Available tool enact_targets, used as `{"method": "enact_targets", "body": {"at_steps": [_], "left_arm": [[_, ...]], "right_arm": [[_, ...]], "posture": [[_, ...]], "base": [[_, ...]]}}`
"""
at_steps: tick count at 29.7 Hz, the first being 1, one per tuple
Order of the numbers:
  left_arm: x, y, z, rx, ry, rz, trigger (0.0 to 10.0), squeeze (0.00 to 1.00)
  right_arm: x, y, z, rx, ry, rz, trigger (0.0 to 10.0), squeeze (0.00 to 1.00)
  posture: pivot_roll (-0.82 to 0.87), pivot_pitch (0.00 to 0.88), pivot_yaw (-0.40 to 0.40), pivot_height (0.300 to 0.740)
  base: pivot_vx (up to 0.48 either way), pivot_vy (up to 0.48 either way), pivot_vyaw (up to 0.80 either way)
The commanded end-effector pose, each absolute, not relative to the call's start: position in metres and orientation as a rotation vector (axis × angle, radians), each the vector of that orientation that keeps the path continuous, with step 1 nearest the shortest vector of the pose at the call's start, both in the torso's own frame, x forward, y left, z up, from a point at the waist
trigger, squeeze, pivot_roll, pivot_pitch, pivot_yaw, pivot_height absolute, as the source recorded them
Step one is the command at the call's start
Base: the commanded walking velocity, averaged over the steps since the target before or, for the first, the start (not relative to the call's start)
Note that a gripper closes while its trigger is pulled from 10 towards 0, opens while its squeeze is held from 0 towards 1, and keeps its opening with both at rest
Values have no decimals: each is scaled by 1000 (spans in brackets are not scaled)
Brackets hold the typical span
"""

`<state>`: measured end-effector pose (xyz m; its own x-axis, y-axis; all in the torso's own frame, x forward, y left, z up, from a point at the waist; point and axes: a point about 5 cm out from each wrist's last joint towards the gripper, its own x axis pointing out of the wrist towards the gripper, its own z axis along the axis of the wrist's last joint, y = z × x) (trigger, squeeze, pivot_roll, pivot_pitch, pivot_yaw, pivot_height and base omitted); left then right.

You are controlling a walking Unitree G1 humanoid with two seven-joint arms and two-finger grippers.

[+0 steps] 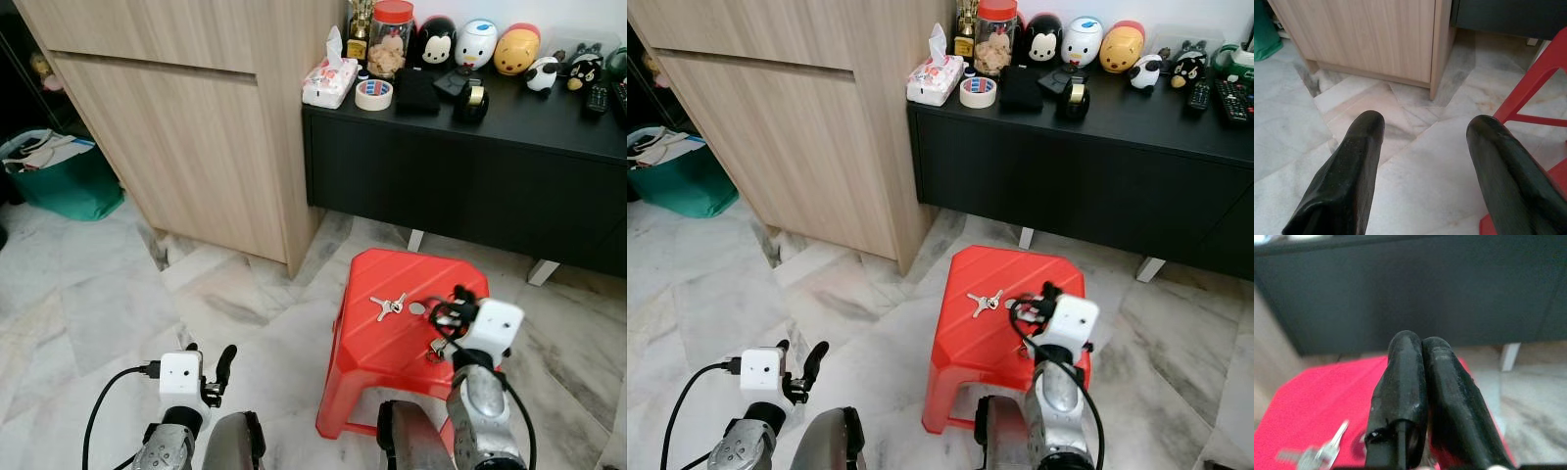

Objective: Hang keys on a hook

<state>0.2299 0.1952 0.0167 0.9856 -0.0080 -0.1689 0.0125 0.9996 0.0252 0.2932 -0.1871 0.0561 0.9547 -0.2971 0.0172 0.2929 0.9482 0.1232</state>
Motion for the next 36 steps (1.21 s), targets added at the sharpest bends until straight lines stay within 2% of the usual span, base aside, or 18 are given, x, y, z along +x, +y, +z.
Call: {"method": "enact_targets", "body": {"at_steps": [1,7,9,13,16,22,26,28,36], "left_arm": [[228,201,15,37,179,4,10000,0],[228,200,15,32,176,4,10000,0],[228,200,15,31,175,4,10000,0],[229,200,15,29,173,3,10000,0],[229,200,16,30,171,2,10000,0],[230,199,16,32,171,1,10000,0],[230,199,16,31,170,2,10000,0],[230,199,15,30,170,4,10000,0],[230,200,15,24,171,10,10000,0]], "right_arm": [[296,-191,64,115,-62,-345,10000,0],[297,-203,69,98,-55,-478,10000,0],[293,-214,65,161,-12,-607,10000,0],[292,-219,59,284,37,-671,10000,0],[296,-217,59,337,48,-648,10000,0],[302,-212,66,320,36,-602,10000,0],[307,-199,67,260,37,-459,10000,0],[308,-186,68,147,12,-320,10000,0],[297,-184,63,93,0,-271,10000,0]], "posture": [[52,100,16,582],[55,98,15,582],[55,98,15,582],[55,97,15,582],[55,93,15,582],[55,93,15,582],[55,90,14,582],[55,90,14,582],[56,89,11,582]], "base": [[0,0,0],[0,0,0],[0,0,0],[0,0,0],[0,0,0],[0,0,0],[0,0,0],[0,0,0],[0,0,0]]}}
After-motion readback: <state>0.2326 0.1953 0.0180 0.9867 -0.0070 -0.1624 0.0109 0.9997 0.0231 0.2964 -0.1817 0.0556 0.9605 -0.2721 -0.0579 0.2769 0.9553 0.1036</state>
